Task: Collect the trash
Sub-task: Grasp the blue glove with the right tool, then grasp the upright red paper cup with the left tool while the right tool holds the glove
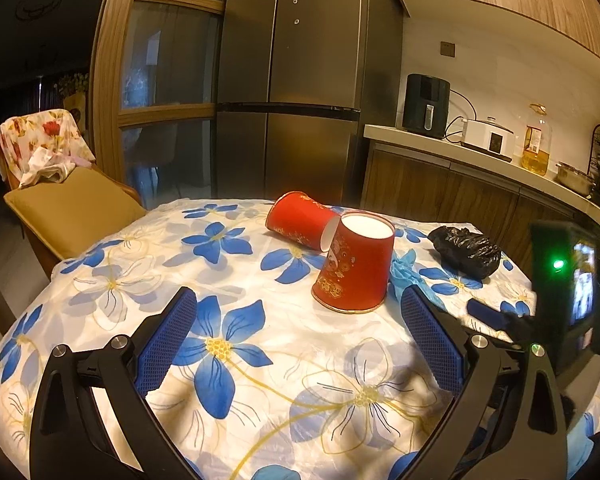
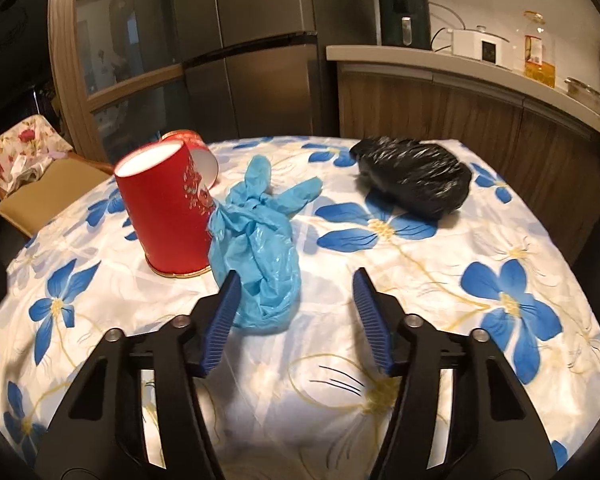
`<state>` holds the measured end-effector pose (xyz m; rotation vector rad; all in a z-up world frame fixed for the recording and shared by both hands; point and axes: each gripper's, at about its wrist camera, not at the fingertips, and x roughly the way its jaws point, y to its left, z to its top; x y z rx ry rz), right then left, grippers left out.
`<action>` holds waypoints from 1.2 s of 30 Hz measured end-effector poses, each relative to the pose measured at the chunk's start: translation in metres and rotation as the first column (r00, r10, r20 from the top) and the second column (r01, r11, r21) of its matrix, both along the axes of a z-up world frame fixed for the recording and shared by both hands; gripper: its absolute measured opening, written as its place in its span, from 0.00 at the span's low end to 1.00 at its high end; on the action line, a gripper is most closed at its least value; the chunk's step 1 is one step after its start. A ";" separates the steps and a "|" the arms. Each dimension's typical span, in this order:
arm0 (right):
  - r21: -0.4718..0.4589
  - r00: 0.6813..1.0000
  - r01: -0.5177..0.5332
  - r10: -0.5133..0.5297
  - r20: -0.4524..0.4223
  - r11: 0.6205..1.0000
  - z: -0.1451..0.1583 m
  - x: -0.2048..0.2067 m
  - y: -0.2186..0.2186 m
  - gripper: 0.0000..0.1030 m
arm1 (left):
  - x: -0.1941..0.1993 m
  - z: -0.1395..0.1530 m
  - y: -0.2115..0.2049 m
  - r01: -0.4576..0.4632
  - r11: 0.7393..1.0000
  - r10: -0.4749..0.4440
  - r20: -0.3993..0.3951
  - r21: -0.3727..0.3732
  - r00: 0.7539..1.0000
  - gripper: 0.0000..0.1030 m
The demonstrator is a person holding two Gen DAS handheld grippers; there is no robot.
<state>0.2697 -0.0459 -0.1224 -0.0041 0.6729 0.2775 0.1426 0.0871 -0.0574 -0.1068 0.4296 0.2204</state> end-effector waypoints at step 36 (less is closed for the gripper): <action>0.120 0.990 0.074 -0.088 0.113 0.990 0.031 -0.058 -0.071 0.02 | 0.116 -0.010 -0.034 0.118 0.993 -0.116 -0.076 0.029 0.990 0.95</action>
